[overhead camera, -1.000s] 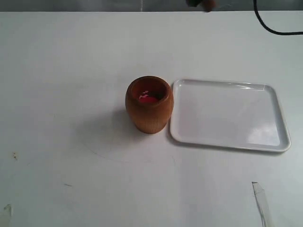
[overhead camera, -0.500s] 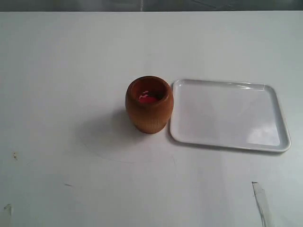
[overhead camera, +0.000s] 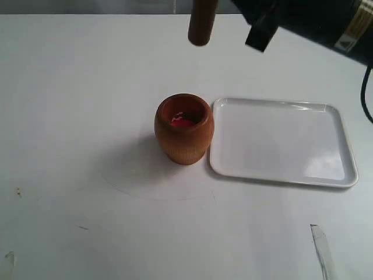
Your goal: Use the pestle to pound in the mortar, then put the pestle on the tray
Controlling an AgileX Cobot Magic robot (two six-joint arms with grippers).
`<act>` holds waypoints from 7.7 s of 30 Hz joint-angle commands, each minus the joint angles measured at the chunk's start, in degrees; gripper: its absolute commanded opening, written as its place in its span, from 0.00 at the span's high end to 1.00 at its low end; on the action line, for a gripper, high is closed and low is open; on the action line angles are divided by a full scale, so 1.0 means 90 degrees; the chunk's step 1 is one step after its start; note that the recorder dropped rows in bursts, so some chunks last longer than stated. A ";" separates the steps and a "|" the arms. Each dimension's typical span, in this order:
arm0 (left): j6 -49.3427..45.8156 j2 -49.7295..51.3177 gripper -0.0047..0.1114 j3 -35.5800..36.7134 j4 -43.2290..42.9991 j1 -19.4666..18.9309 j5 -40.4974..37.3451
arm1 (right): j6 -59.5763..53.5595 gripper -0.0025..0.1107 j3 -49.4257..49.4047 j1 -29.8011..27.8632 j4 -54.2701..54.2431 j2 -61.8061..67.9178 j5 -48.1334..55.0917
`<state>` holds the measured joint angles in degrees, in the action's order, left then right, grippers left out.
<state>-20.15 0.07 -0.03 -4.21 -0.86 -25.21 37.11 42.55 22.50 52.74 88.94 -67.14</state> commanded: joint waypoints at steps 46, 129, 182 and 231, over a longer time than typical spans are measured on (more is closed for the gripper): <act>0.0052 -0.0008 0.96 0.0004 0.0047 0.0049 0.0019 | -0.1599 0.98 -0.0750 0.0938 -0.0448 0.1676 -0.0165; 0.0052 -0.0008 0.96 0.0004 0.0047 0.0049 0.0019 | -0.0679 0.98 -0.0751 0.0925 -0.0591 -0.0833 0.2135; 0.0052 -0.0008 0.96 0.0004 0.0047 0.0049 0.0019 | -0.5400 0.98 -0.3346 0.0934 -0.5534 -0.3337 0.1988; 0.0052 -0.0008 0.96 0.0004 0.0047 0.0049 0.0019 | -0.0972 0.98 -0.4728 0.0934 -0.2640 -0.8052 0.8593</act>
<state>-20.15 0.07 -0.03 -4.21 -0.86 -25.21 29.23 0.19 30.86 28.14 16.84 3.05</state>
